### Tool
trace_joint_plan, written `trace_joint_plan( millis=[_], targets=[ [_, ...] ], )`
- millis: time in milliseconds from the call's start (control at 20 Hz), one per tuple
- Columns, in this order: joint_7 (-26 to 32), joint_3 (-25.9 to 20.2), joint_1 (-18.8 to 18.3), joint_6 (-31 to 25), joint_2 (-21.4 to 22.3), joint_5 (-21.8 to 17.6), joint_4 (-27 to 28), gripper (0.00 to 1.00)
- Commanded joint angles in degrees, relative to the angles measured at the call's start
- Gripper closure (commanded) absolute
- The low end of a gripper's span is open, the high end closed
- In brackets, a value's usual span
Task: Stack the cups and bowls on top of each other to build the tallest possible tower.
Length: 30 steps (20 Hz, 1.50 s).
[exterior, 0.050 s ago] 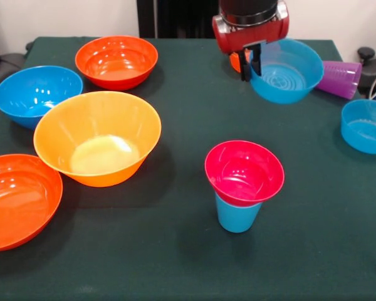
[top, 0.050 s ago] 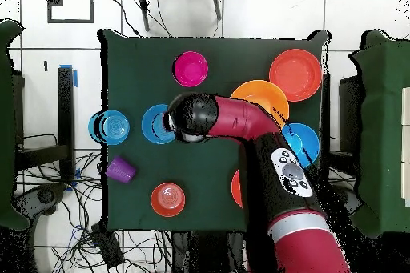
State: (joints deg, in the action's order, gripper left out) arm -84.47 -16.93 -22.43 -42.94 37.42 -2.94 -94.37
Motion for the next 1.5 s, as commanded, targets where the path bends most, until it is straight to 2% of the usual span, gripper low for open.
trace_joint_plan(
  millis=[50, 200, 450, 800, 1100, 1250, 1500],
  targets=[
    [1.57, -5.73, -0.88, -12.73, -2.92, 1.29, 12.17, 1.0],
    [0.5, -5.8, -0.15, -16.52, -4.72, 0.98, 18.49, 1.0],
    [0.01, -6.14, 0.93, -23.7, -10.08, 0.3, 30.91, 1.0],
    [-0.71, -6.36, 2.91, -28.59, -15.67, -0.71, 42.77, 1.0],
    [0.19, -6.34, 4.79, -35.82, -20.31, -2.27, 54.43, 1.0],
    [1.24, -6.28, 5.16, -37.48, -22.56, -2.99, 58.58, 1.0],
    [3.02, -5.04, 4.94, -35.16, -23.1, -3.5, 58.13, 1.0]
  ],
)
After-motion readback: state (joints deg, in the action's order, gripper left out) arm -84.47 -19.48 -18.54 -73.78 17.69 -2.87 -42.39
